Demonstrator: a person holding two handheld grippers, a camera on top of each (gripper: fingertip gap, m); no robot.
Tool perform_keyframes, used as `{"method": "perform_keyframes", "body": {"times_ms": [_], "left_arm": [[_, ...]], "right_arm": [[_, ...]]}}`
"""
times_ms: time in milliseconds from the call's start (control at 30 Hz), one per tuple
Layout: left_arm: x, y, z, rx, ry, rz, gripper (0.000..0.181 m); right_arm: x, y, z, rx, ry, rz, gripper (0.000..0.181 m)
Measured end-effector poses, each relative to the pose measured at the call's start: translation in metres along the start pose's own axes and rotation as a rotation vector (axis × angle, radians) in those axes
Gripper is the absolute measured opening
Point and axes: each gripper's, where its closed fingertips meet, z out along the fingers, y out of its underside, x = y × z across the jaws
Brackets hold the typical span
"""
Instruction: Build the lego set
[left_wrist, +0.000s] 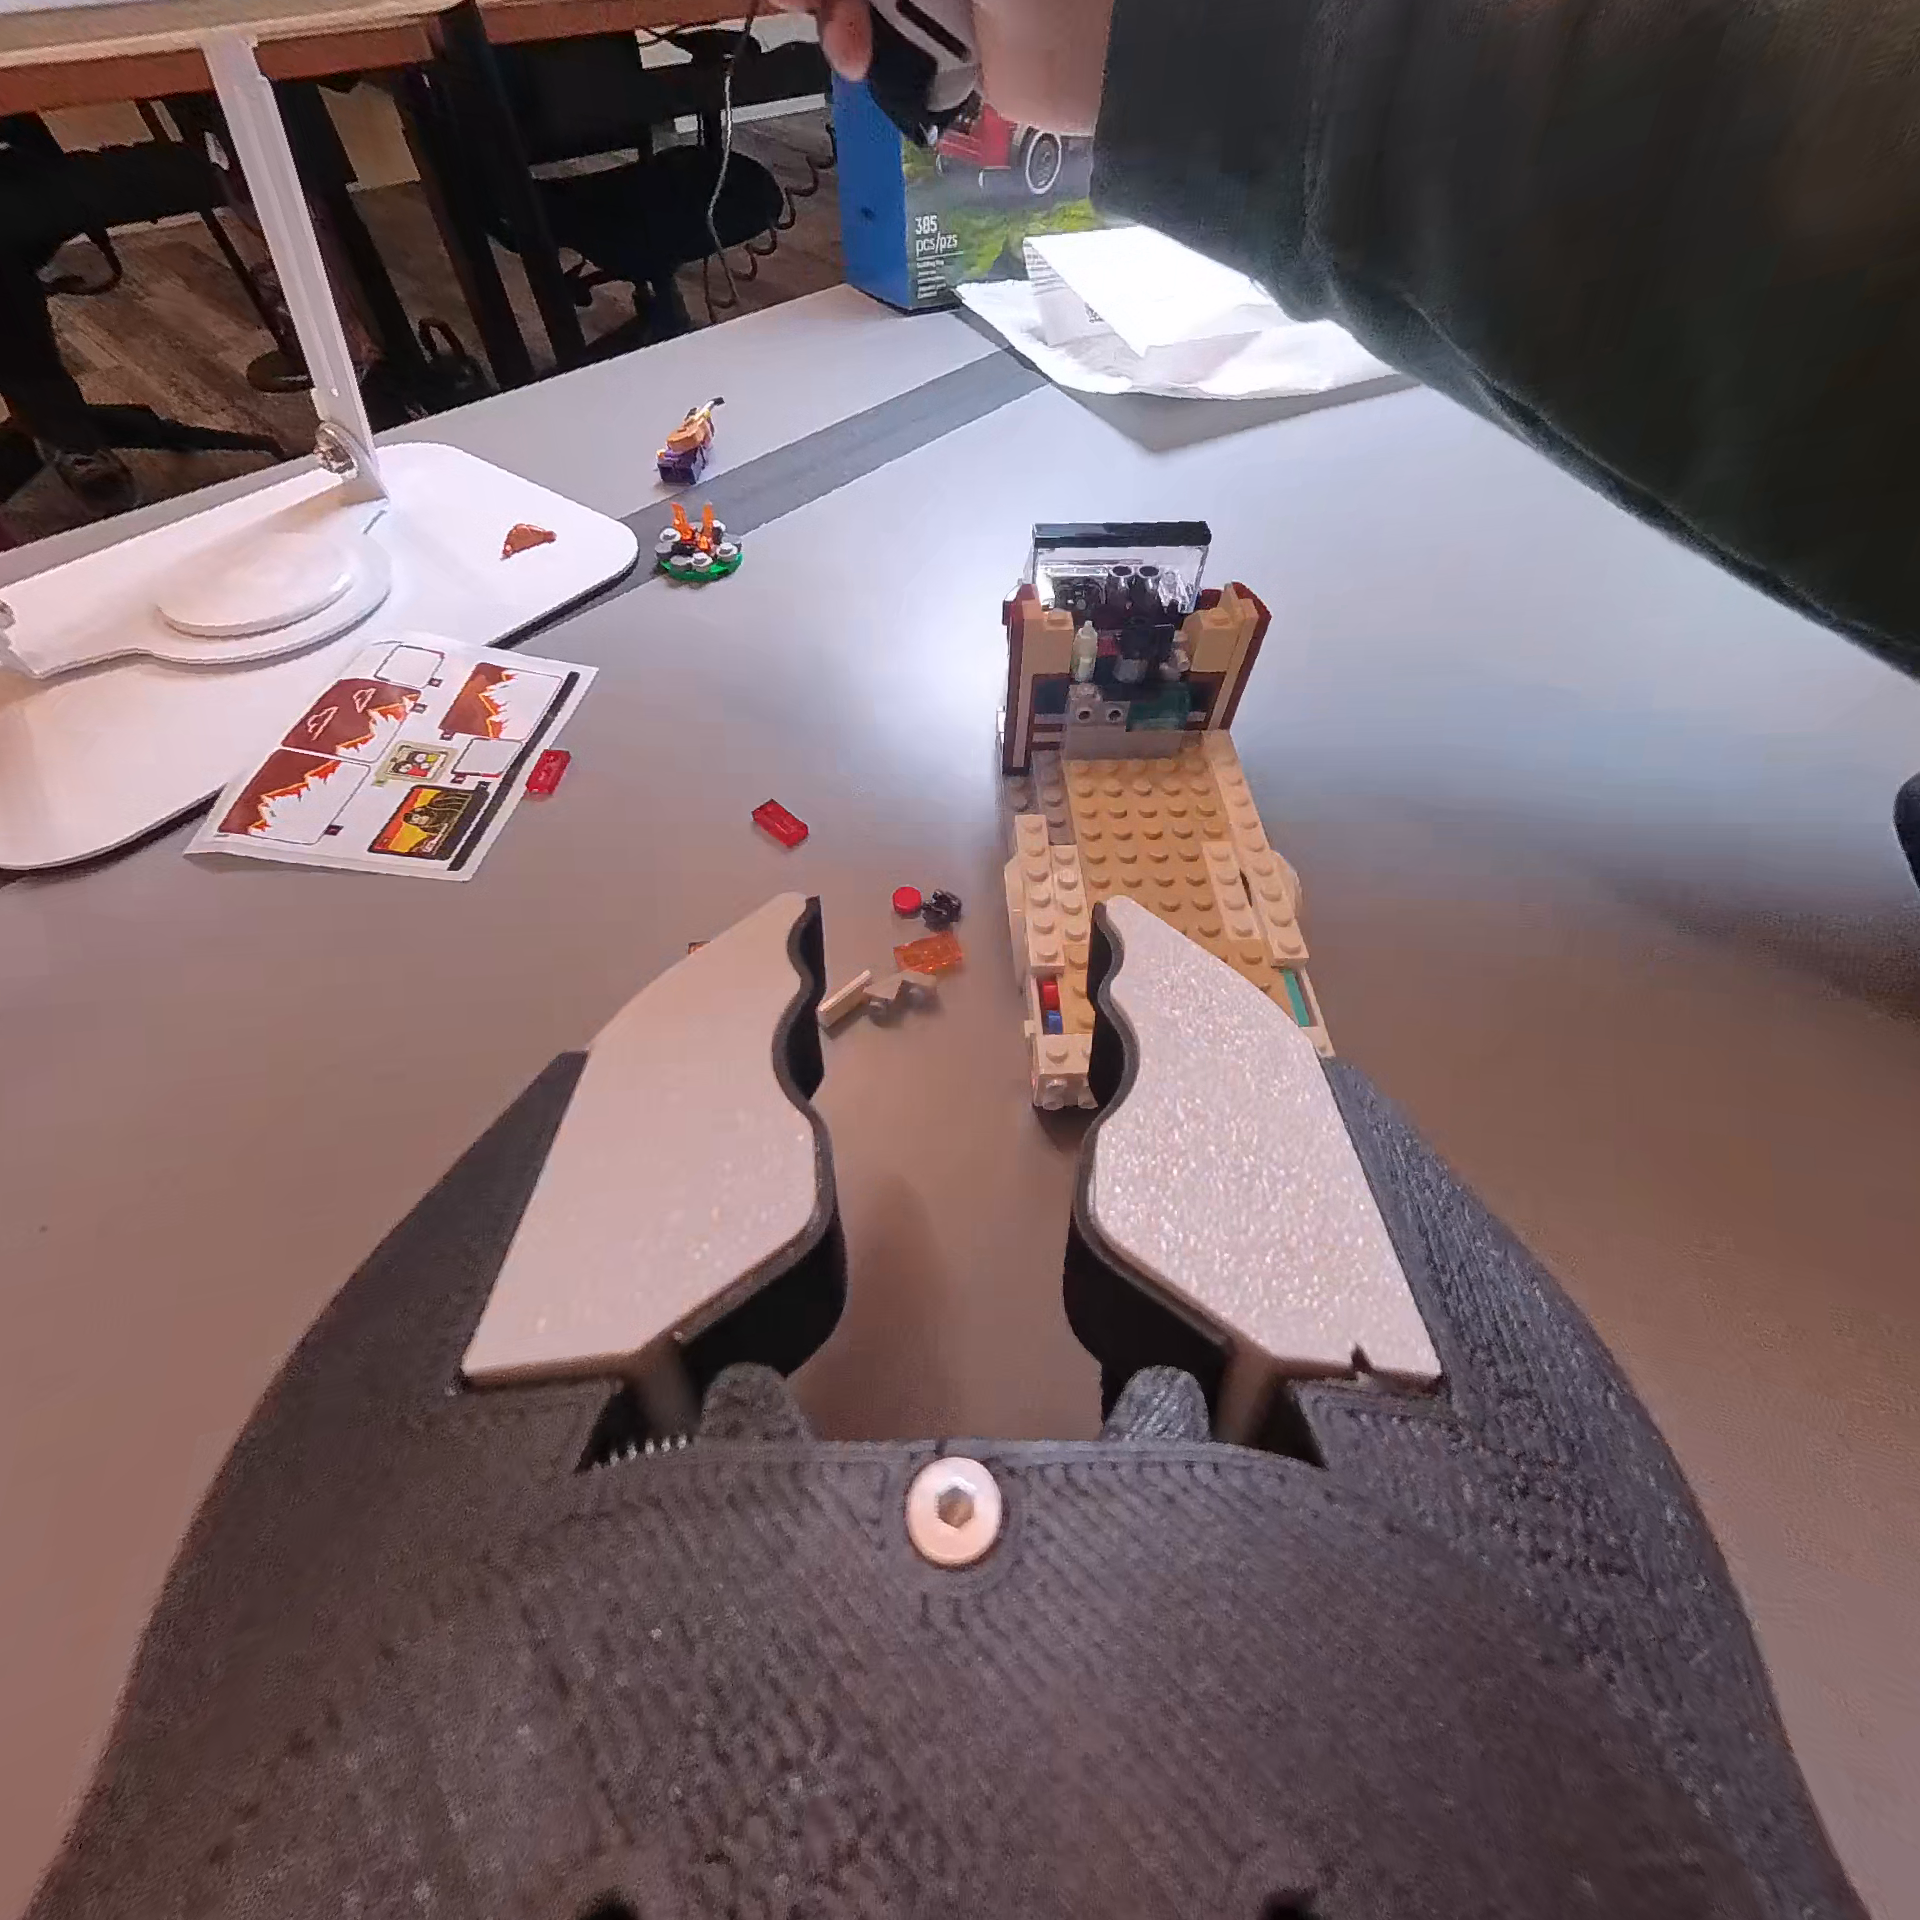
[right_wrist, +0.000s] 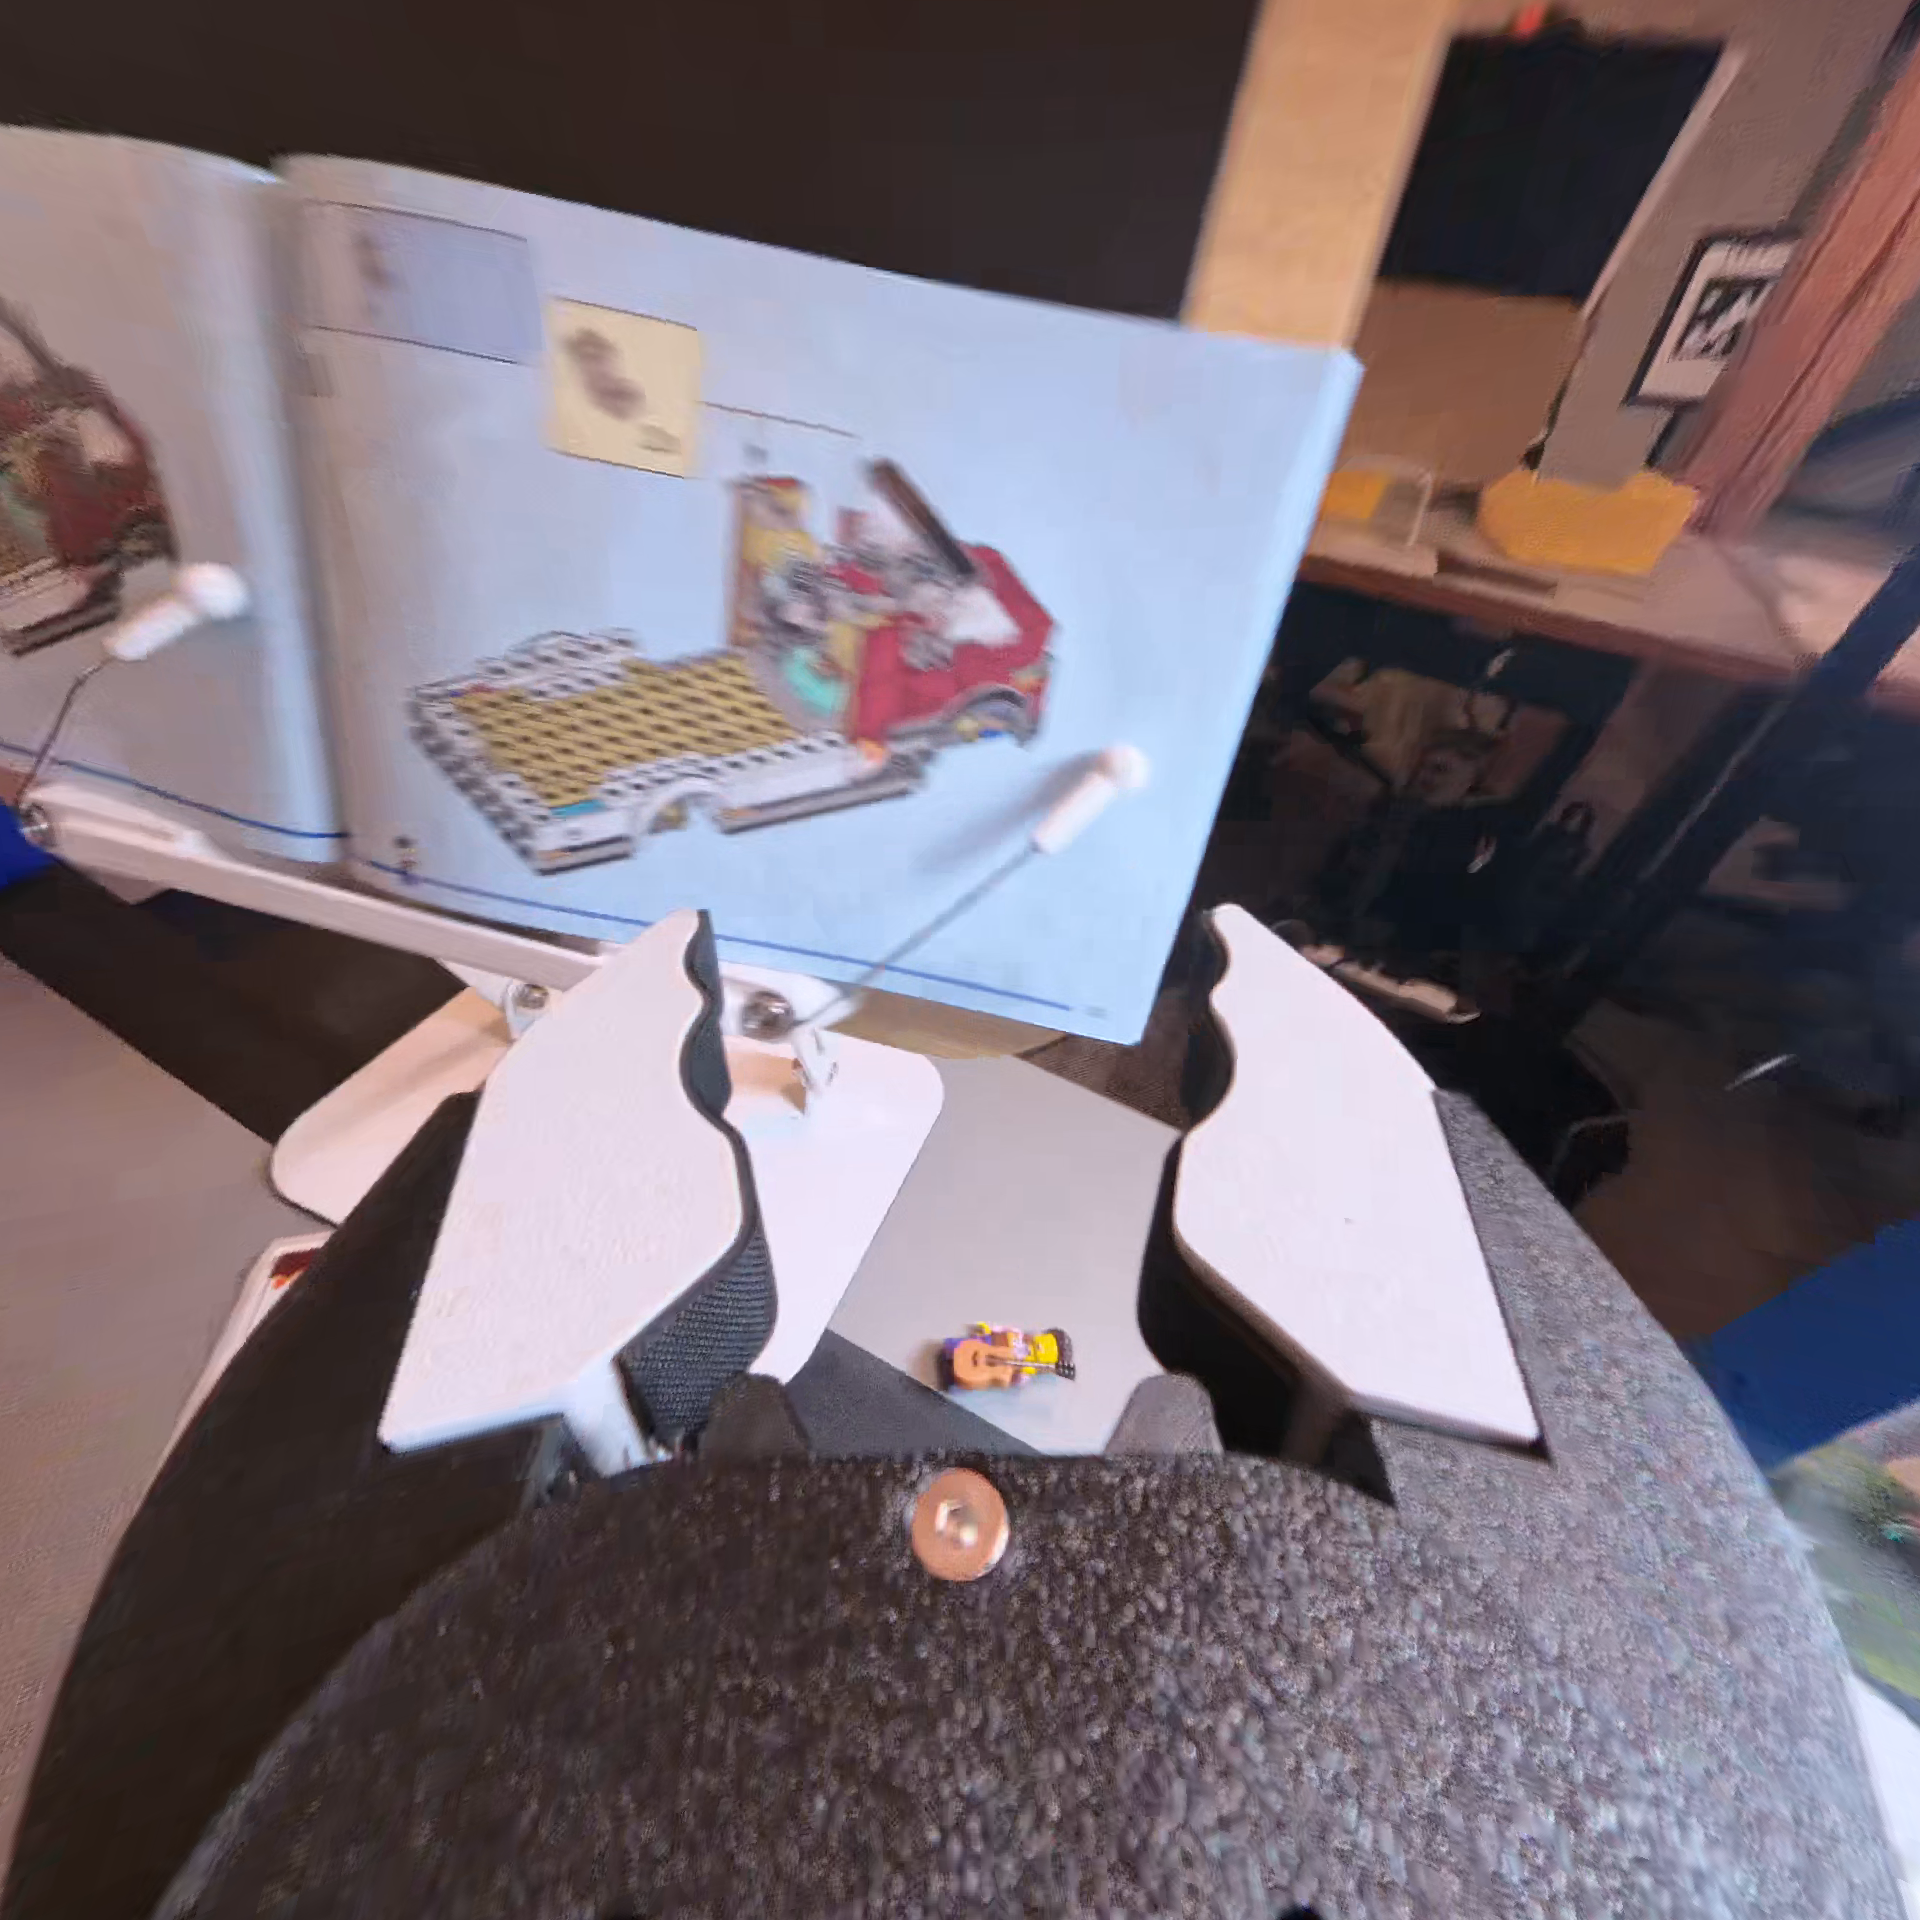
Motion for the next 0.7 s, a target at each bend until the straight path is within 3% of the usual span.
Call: {"method": "perform_keyframes", "body": {"times_ms": [133,267,333,700], "left_arm": [[-0.002,0.002,0.002,-0.008,0.004,-0.01,0.048],[-0.006,0.005,0.003,-0.014,0.008,-0.032,0.047],[-0.006,0.005,0.003,-0.012,0.014,-0.047,0.046],[-0.004,0.004,0.005,-0.011,0.023,-0.031,0.044]], "right_arm": [[0.02,0.015,0.022,-0.031,-0.182,0.206,0.101],[0.002,0.018,0.038,-0.038,-0.347,0.259,0.091],[0.007,0.02,0.041,-0.028,-0.293,0.247,0.078],[0.001,0.021,0.02,0.044,-0.118,0.198,0.073]]}}
